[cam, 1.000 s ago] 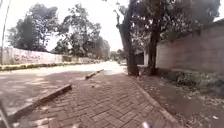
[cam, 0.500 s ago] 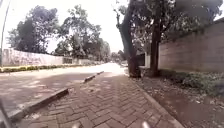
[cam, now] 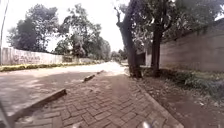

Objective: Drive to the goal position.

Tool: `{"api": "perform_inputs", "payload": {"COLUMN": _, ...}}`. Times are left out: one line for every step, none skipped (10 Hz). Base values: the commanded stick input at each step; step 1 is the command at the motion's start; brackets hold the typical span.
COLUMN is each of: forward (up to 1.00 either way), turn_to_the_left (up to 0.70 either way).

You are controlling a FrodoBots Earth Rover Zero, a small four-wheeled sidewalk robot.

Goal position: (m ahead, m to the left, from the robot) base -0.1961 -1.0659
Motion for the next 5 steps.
{"api": "perform_inputs", "payload": {"forward": 0.50, "turn_to_the_left": -0.42}}
{"api": "perform_inputs", "payload": {"forward": 0.50, "turn_to_the_left": -0.44}}
{"api": "perform_inputs", "payload": {"forward": 0.50, "turn_to_the_left": -0.47}}
{"api": "perform_inputs", "payload": {"forward": 0.50, "turn_to_the_left": -0.49}}
{"api": "perform_inputs", "payload": {"forward": 0.50, "turn_to_the_left": -0.46}}
